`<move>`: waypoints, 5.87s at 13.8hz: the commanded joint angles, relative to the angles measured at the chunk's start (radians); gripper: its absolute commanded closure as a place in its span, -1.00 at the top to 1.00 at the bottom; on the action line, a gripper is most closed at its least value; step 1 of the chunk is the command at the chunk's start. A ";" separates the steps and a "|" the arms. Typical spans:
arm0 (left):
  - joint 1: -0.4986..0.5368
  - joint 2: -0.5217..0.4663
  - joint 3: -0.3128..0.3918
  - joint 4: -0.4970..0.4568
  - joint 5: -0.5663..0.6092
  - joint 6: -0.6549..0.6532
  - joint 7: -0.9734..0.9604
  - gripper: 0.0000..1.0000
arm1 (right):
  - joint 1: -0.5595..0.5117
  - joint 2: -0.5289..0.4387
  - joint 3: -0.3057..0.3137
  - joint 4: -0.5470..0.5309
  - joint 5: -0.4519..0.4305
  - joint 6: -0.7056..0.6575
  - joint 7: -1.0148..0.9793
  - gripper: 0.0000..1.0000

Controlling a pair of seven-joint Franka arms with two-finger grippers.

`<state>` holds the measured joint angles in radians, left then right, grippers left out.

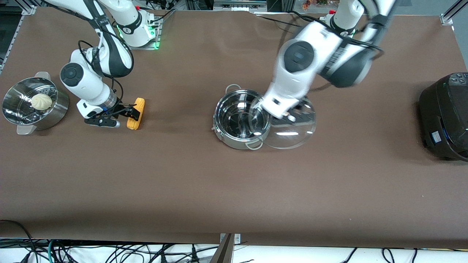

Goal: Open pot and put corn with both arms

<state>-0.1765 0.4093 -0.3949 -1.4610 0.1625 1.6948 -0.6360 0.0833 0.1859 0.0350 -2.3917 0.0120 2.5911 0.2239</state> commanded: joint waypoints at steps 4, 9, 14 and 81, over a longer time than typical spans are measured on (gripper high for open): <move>0.268 -0.064 -0.013 -0.062 -0.072 -0.098 0.459 -0.76 | -0.002 0.059 0.016 -0.043 0.013 0.109 0.023 0.99; 0.417 -0.064 -0.010 -0.174 -0.063 -0.020 0.660 -0.76 | -0.002 0.072 0.019 -0.072 0.013 0.141 0.023 0.46; 0.515 -0.054 -0.009 -0.352 -0.052 0.196 0.725 -0.77 | -0.002 0.073 0.019 -0.076 0.013 0.139 0.023 -0.51; 0.140 -0.477 0.381 -0.217 -0.116 -0.121 0.610 1.00 | 0.204 -0.087 -0.050 0.827 -0.058 -1.014 0.060 1.00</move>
<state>-0.0326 -0.0576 -0.0122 -1.6871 0.0238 1.5951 -0.0181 0.3752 0.2069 -0.0415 -1.4710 -0.0533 1.6024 0.3901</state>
